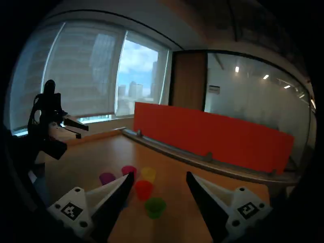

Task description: Pour water

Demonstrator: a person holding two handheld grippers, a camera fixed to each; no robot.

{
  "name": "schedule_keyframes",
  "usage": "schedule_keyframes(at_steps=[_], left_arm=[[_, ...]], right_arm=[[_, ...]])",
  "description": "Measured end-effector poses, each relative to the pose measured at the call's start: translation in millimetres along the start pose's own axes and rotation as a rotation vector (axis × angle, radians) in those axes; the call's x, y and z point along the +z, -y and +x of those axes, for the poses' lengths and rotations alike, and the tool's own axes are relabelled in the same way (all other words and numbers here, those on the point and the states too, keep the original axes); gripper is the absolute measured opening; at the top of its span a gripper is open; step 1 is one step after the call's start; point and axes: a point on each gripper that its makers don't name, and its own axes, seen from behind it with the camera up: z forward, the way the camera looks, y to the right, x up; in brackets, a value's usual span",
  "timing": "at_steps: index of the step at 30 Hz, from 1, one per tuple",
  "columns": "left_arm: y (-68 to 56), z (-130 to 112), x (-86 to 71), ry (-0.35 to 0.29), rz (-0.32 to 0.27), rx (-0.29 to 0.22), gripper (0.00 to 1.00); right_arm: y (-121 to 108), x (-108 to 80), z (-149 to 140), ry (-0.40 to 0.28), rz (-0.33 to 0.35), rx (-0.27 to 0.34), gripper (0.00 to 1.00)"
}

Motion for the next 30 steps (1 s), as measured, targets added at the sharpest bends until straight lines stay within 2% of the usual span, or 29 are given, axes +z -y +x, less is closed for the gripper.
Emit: schedule_keyframes(at_steps=[6, 17, 23, 30], left_arm=[[-10.8, -8, 4.4, 0.030, -0.029, 0.006, 0.83], [-22.4, -34, 16.9, 0.092, -0.051, 0.011, 0.83], [-33.7, -51, 25.5, 0.122, -0.082, 0.003, 0.83], [-41.7, -70, 38.6, 0.159, -0.100, 0.020, 0.83]], right_arm=[[2, 2.4, -13, 0.048, 0.019, -0.005, 1.00], [-1, 8.5, -25, 0.073, 0.029, -0.003, 1.00], [-5, 13.7, -37, 0.088, 0.030, 0.008, 1.00], [-8, 23.5, -52, 0.111, 0.036, 0.021, 1.00]])
